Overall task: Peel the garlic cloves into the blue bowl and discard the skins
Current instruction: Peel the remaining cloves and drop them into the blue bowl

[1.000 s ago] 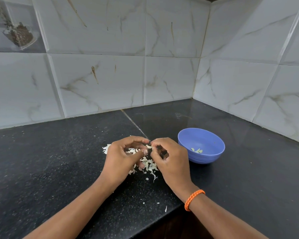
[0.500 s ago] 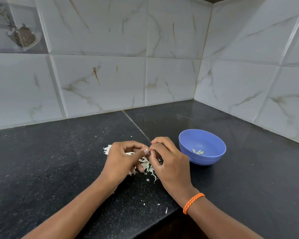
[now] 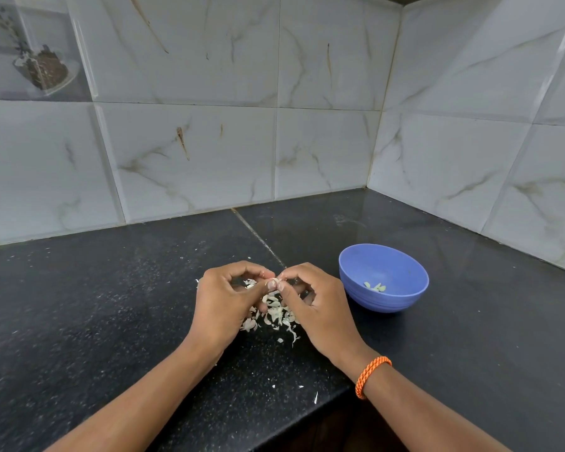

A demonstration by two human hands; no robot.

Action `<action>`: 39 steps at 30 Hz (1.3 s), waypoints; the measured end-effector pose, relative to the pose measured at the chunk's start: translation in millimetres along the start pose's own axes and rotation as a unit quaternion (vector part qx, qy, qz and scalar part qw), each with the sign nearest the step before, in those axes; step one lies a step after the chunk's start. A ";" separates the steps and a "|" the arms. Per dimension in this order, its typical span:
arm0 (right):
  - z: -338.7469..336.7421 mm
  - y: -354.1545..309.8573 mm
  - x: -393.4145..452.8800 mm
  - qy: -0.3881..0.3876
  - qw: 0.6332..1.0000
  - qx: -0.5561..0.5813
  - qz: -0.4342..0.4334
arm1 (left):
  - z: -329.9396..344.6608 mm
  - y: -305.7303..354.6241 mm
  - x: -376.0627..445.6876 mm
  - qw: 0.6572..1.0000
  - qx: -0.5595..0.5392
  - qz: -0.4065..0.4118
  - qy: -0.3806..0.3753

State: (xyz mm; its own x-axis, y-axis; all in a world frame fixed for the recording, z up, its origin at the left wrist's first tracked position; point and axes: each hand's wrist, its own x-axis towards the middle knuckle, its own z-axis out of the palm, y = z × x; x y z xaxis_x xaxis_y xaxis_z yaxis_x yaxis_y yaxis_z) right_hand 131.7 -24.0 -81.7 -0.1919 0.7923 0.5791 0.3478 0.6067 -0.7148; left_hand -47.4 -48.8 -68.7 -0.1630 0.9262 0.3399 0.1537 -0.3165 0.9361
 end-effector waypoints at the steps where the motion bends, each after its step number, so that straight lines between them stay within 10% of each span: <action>1: -0.3 -0.1 0.1 -0.003 1.000 0.010 0.009 | 0.1 -0.2 0.0 1.000 0.007 -0.001 0.003; 39: 3.7 -1.7 -2.7 0.024 0.992 -0.096 -0.074 | 8.0 -0.1 -2.7 0.995 0.093 0.033 0.033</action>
State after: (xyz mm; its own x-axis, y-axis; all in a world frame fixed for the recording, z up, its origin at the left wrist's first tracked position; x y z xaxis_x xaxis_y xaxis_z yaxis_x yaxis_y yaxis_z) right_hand 128.3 -26.9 -83.5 -0.2111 0.6891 0.6933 0.4880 0.6888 -0.5361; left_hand -39.2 -49.7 -70.4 -0.2101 0.8870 0.4112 0.3436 -0.3268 0.8804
